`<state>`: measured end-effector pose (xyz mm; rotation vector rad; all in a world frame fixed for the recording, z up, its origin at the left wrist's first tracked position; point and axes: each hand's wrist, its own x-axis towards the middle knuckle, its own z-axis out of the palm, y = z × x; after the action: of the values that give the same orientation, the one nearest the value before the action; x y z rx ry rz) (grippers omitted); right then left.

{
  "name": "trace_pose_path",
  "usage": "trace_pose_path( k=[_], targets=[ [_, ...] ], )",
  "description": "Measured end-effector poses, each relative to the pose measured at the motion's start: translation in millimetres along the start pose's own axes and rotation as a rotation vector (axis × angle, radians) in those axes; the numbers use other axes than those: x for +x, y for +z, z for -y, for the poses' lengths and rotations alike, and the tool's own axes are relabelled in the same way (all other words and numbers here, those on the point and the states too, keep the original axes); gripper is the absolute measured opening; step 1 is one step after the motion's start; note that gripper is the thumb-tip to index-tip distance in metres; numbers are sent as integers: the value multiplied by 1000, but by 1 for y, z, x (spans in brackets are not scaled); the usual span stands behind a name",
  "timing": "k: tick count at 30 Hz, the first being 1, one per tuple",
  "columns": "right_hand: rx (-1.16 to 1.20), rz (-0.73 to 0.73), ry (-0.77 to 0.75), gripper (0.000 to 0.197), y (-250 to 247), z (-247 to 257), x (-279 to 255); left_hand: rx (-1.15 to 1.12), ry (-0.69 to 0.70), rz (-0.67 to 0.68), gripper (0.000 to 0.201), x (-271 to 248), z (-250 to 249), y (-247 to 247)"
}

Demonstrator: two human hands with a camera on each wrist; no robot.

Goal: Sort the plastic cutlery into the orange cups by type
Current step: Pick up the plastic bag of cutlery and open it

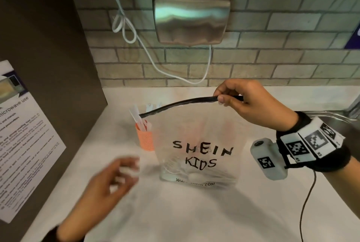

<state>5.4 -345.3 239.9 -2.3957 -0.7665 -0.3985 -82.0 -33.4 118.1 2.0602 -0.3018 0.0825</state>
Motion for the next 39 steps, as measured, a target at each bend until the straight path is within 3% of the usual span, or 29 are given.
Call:
trace_pose_path(
  k=[3,5,8,11,14,17,20,24,28,31,39],
  targets=[
    [9,-24,-4,19,2,1,0,-65,194,-241,44,58,-33,-6],
    [3,-43,-1,16,2,0,-2,-60,258,-282,41,85,-46,-2],
    [-31,-127,1,13,-8,-5,-14,-60,312,-283,20,109,-54,0],
    [-90,-296,58,38,-26,-27,-35,-57,328,-292,18,119,-53,-7],
    [242,-296,262,51,-32,-48,-57,-52,331,-282,18,117,-50,-13],
    [572,-273,278,48,-16,-66,-73,-20,309,-270,21,115,-53,-16],
    [640,-343,249,41,-1,-67,-76,61,270,-329,22,116,-56,-17],
    [621,-456,184,32,8,-60,-72,462,376,-541,20,114,-78,4],
    [559,-485,101,8,11,-47,-68,404,606,-341,31,109,-117,52],
    [476,-497,64,9,11,-42,-68,446,715,-200,36,110,-137,91],
    [366,-535,64,11,10,-41,-77,517,728,-216,23,119,-151,127]
  ],
)
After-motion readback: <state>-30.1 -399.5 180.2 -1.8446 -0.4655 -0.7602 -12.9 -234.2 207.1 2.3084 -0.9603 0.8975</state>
